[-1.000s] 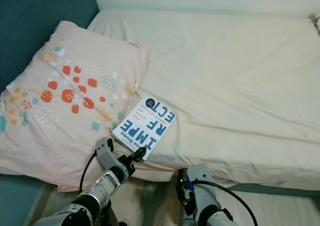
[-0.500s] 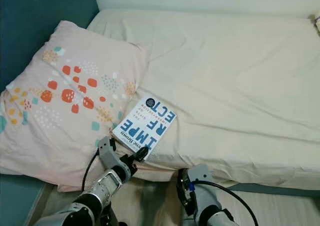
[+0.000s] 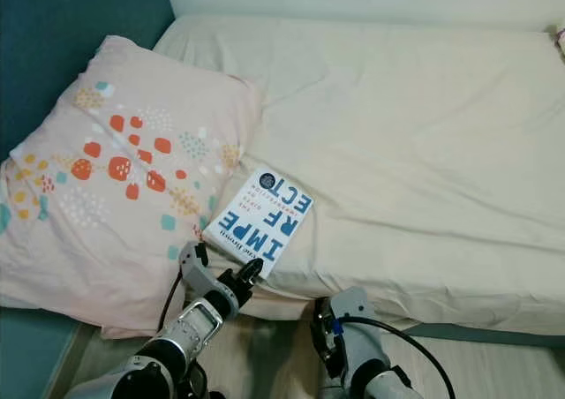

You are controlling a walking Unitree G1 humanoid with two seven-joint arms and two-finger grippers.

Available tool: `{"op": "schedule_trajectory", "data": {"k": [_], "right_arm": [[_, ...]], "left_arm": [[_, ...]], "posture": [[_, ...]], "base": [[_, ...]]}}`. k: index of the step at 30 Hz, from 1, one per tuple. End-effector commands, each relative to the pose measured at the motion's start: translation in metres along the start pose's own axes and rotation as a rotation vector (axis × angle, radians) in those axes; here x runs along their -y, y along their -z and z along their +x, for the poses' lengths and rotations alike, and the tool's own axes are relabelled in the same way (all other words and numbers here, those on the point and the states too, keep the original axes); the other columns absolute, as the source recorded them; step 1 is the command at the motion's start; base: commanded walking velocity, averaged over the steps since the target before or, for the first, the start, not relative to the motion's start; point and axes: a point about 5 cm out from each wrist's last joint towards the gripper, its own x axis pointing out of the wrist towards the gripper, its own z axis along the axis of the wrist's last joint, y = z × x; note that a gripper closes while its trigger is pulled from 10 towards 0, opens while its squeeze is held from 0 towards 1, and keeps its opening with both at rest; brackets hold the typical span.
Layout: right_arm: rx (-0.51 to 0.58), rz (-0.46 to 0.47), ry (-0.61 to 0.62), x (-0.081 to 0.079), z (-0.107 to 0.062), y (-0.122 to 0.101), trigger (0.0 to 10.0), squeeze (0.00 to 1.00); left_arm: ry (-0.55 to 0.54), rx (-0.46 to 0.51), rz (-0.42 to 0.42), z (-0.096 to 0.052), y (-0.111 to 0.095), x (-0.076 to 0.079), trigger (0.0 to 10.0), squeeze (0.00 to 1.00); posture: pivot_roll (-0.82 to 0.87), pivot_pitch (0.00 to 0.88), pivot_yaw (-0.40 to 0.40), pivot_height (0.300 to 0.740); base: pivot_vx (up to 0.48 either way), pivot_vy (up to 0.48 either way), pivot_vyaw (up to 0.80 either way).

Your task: Clean up the room

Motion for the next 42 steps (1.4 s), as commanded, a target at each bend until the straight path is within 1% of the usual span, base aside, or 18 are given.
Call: {"op": "schedule_trajectory", "data": {"k": [1, 10, 13, 14, 16, 17, 20, 22, 23, 26, 27, 28, 30, 31, 32, 34, 39, 42], "right_arm": [[0.004, 0.013, -0.006, -0.002, -0.002, 0.001, 10.0, 0.00], [0.007, 0.015, -0.006, -0.002, -0.001, 0.001, 10.0, 0.00], [0.011, 0.018, -0.006, -0.003, 0.001, 0.001, 10.0, 0.00], [0.011, 0.018, -0.006, -0.003, 0.001, 0.001, 10.0, 0.00], [0.013, 0.019, -0.006, -0.003, 0.002, 0.001, 10.0, 0.00], [0.013, 0.019, -0.006, -0.003, 0.002, 0.001, 10.0, 0.00], [0.014, 0.021, -0.005, -0.004, 0.002, 0.001, 10.0, 0.00], [0.016, 0.021, -0.003, -0.004, 0.002, 0.001, 10.0, 0.00], [0.016, 0.021, -0.003, -0.004, 0.002, 0.001, 10.0, 0.00], [0.018, 0.022, -0.003, -0.004, 0.003, 0.001, 10.0, 0.00], [0.018, 0.022, -0.003, -0.004, 0.003, 0.001, 10.0, 0.00], [0.019, 0.022, -0.001, -0.004, 0.003, 0.001, 10.0, 0.00], [0.019, 0.022, -0.001, -0.004, 0.003, 0.001, 10.0, 0.00], [0.020, 0.022, -0.001, -0.004, 0.003, 0.001, 10.0, 0.00], [0.020, 0.022, -0.001, -0.004, 0.003, 0.001, 10.0, 0.00], [0.022, 0.025, 0.002, -0.004, 0.003, 0.001, 10.0, 0.00], [0.024, 0.028, 0.006, -0.005, 0.004, 0.001, 10.0, 0.00], [0.025, 0.030, 0.008, -0.005, 0.003, 0.001, 10.0, 0.00]], "left_arm": [[0.018, -0.036, 0.006, -0.002, 0.004, -0.001, 0.0, 0.00], [0.123, -0.110, 0.119, -0.003, 0.000, 0.002, 0.0, 0.00], [0.257, -0.218, 0.241, 0.000, -0.005, 0.012, 0.0, 0.00], [0.257, -0.218, 0.241, 0.000, -0.005, 0.012, 0.0, 0.00], [0.307, -0.274, 0.304, 0.000, -0.008, 0.016, 0.0, 0.00], [0.307, -0.274, 0.304, 0.000, -0.008, 0.016, 0.0, 0.00], [0.328, -0.359, 0.467, 0.001, -0.014, 0.017, 0.0, 0.00], [0.316, -0.364, 0.542, 0.004, -0.019, 0.019, 0.0, 0.00], [0.316, -0.364, 0.542, 0.004, -0.019, 0.019, 0.0, 0.00], [0.316, -0.398, 0.687, 0.008, -0.023, 0.024, 0.0, 0.00], [0.316, -0.398, 0.687, 0.008, -0.023, 0.024, 0.0, 0.00], [0.333, -0.437, 0.758, 0.009, -0.024, 0.026, 0.0, 0.00], [0.333, -0.437, 0.758, 0.009, -0.024, 0.026, 0.0, 0.00], [0.335, -0.461, 0.826, 0.011, -0.025, 0.028, 0.0, 0.00], [0.335, -0.461, 0.826, 0.011, -0.025, 0.028, 0.0, 0.00], [0.340, -0.488, 0.931, 0.014, -0.030, 0.033, 0.0, 0.00], [0.351, -0.524, 1.035, 0.018, -0.036, 0.038, 0.0, 0.00], [0.351, -0.534, 1.069, 0.018, -0.038, 0.040, 0.0, 0.00]], "posture": [[-0.27, 0.295, 0.036, 0.556], [-0.26, 0.290, 0.040, 0.556], [-0.25, 0.289, 0.045, 0.556], [-0.25, 0.289, 0.045, 0.556], [-0.25, 0.287, 0.047, 0.556], [-0.25, 0.287, 0.047, 0.556], [-0.25, 0.284, 0.051, 0.556], [-0.25, 0.281, 0.052, 0.556], [-0.25, 0.281, 0.052, 0.556], [-0.25, 0.281, 0.055, 0.556], [-0.25, 0.281, 0.055, 0.556], [-0.25, 0.279, 0.057, 0.556], [-0.25, 0.279, 0.057, 0.556], [-0.25, 0.275, 0.060, 0.556], [-0.25, 0.275, 0.060, 0.556], [-0.24, 0.276, 0.066, 0.556], [-0.24, 0.279, 0.070, 0.556], [-0.24, 0.279, 0.072, 0.556]], "base": [[0.000, 0.000, 0.00], [0.000, 0.000, 0.00], [0.000, 0.000, 0.00], [0.000, 0.000, 0.00], [0.000, 0.000, 0.00], [0.000, 0.000, 0.00], [0.000, 0.000, 0.00], [0.000, 0.000, 0.00], [0.000, 0.000, 0.00], [0.000, 0.000, 0.00], [0.000, 0.000, 0.00], [0.000, 0.000, 0.00], [0.000, 0.000, 0.00], [0.000, 0.000, 0.00], [0.000, 0.000, 0.00], [0.000, 0.000, 0.00], [0.000, 0.000, 0.00], [0.000, 0.000, 0.00]]}}
